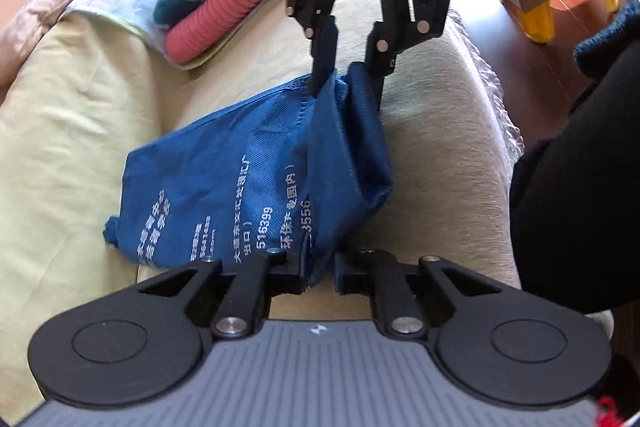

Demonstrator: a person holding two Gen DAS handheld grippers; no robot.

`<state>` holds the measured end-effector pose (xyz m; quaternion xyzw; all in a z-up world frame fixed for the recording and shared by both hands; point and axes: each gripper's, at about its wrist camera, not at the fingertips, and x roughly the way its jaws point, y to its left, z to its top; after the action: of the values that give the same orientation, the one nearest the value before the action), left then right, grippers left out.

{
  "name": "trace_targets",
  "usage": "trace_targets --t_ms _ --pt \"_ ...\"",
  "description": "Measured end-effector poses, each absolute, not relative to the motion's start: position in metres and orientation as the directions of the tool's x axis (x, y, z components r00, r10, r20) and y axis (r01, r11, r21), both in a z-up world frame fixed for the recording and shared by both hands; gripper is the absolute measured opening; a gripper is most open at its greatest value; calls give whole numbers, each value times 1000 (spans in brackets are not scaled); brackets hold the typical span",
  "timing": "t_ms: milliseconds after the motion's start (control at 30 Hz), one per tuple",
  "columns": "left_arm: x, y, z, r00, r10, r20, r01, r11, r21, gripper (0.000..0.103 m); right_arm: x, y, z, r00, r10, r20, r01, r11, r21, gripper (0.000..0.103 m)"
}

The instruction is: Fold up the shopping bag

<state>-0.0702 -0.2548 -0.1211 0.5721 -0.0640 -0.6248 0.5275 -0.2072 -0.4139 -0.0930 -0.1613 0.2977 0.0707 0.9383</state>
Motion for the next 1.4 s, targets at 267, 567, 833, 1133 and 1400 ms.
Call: trace_targets --t_ms 267,567,833,1133,1400 --pt "-55 -270 -103 162 -673 -722 800 -338 495 6 -207 -401 -91 801 -42 -597 -177 936 -303 23" --pt "19 -293 -75 -143 -523 -840 988 -123 -92 6 -176 -469 -69 631 310 -711 -98 941 323 15" --pt "73 -324 -78 -337 -413 -846 937 -55 -346 11 -138 -535 -90 464 574 -675 107 720 686 10" --pt "47 -286 -22 -87 -564 -822 996 -46 -73 3 -143 -554 -114 421 656 -626 317 540 780 3" --pt "12 -315 -36 -66 -614 -786 986 -163 45 4 -138 -550 -111 394 646 -654 373 538 756 3"
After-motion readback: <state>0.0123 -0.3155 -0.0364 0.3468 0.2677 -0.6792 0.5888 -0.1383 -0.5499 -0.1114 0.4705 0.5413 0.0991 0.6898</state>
